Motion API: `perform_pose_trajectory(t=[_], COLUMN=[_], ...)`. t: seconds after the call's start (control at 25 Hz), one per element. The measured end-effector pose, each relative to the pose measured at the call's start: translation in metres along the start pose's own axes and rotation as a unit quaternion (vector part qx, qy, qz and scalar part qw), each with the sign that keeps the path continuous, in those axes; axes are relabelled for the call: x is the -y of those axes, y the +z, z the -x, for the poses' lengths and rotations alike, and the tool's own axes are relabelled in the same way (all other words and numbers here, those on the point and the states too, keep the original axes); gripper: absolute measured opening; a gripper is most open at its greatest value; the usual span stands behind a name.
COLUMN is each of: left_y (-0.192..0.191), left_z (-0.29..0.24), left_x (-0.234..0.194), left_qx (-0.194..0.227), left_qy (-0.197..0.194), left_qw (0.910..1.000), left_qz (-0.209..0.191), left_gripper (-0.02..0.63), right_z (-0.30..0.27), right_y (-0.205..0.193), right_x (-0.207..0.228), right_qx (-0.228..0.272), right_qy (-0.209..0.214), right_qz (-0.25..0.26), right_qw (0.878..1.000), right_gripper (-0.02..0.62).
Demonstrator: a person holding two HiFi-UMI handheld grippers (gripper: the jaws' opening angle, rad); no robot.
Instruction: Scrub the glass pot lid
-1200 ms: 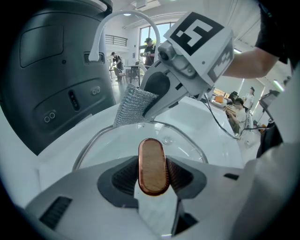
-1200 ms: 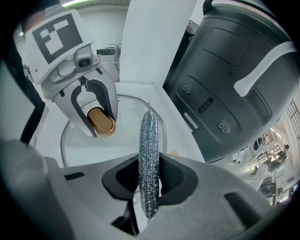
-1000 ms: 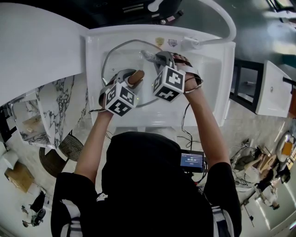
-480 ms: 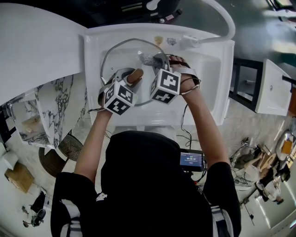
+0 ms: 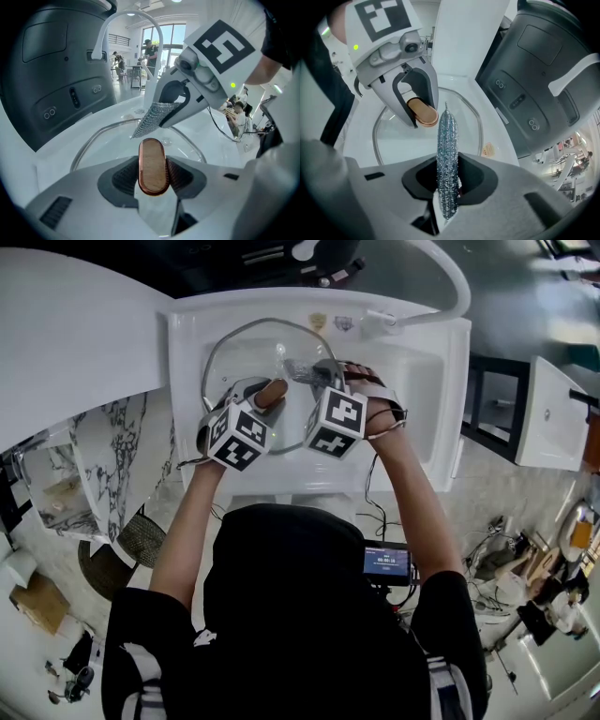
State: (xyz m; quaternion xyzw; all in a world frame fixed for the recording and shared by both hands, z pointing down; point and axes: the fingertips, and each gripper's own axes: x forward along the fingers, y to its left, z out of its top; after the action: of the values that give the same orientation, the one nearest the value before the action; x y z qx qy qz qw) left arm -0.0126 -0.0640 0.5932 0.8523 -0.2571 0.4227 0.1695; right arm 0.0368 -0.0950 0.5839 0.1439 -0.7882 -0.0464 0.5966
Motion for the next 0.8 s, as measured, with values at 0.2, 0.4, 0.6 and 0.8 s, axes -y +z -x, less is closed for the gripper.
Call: perform_pose_trajectory(t=[0.2, 0.4, 0.6, 0.8], left_y=[-0.002, -0.001, 0.0, 0.0], left_z=[-0.001, -0.001, 0.0, 0.0], left_x=[0.0, 0.0, 0.001, 0.0], left_qx=[-0.001, -0.001, -0.002, -0.003], left_qy=[-0.001, -0.005, -0.005, -0.007], left_qw=[1.0, 1.0, 1.0, 1.0], left_qz=[0.001, 0.001, -0.001, -0.002], left_gripper=[0.17, 0.17, 0.17, 0.17], right_z=[0.002, 0.005, 0.009, 0.01], right_y=[-0.004, -0.009, -0.009, -0.01], right_x=[-0.009, -0.016, -0.025, -0.031], right_qx=[-0.004, -0.008, -0.009, -0.014], right_qy=[0.01, 0.021, 0.03, 0.039], right_qz=[-0.005, -0.014, -0.026, -0.033], right_qw=[1.0, 1.0, 0.999, 0.999], right_gripper=[0.066, 0.066, 0.067, 0.067])
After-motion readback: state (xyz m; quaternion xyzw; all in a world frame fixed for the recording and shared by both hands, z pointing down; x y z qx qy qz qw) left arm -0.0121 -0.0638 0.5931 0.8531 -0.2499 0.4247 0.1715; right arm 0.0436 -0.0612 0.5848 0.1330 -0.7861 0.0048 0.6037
